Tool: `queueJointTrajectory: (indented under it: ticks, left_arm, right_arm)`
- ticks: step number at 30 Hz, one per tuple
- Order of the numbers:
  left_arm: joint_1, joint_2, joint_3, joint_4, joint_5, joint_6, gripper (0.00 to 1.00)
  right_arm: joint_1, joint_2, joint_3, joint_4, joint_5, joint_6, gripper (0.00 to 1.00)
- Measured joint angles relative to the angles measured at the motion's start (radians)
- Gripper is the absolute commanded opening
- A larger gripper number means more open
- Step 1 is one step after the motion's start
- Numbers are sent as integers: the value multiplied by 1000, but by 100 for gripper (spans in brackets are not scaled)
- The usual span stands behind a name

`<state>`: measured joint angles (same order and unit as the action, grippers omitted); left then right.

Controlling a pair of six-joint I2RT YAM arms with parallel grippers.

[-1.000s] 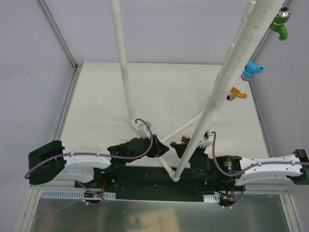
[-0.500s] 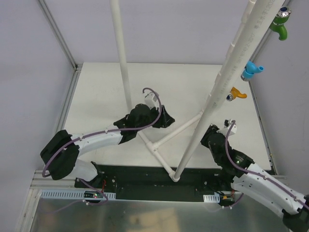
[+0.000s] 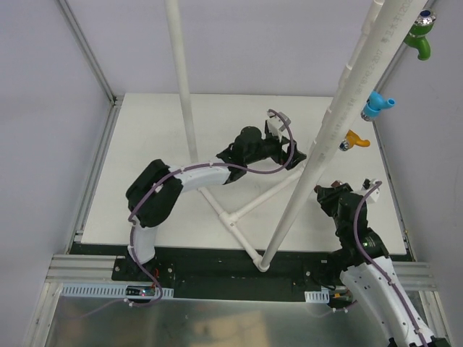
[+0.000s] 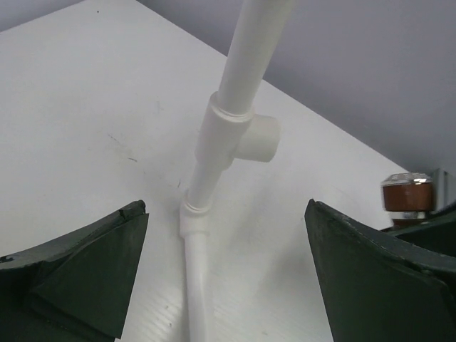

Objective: Install the water faucets
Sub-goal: Install the water faucet onto the adaptor.

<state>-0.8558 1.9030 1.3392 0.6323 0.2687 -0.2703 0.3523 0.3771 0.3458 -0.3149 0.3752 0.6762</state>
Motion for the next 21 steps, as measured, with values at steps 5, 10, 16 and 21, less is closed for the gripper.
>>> queueJointTrajectory:
  ticks: [5, 10, 16, 21]
  left_arm:
    - [0, 187, 91, 94, 9, 48, 99]
    - [0, 301, 204, 176, -27, 53, 99]
    - [0, 326, 311, 270, -56, 53, 99]
    - [0, 373, 424, 300, -43, 53, 99]
  right_arm:
    - [-65, -24, 22, -38, -55, -5, 0]
    - [-74, -33, 55, -62, -86, -6, 0]
    - [-74, -77, 60, -110, -89, -6, 0]
    - [-75, -78, 60, -135, -90, -4, 0]
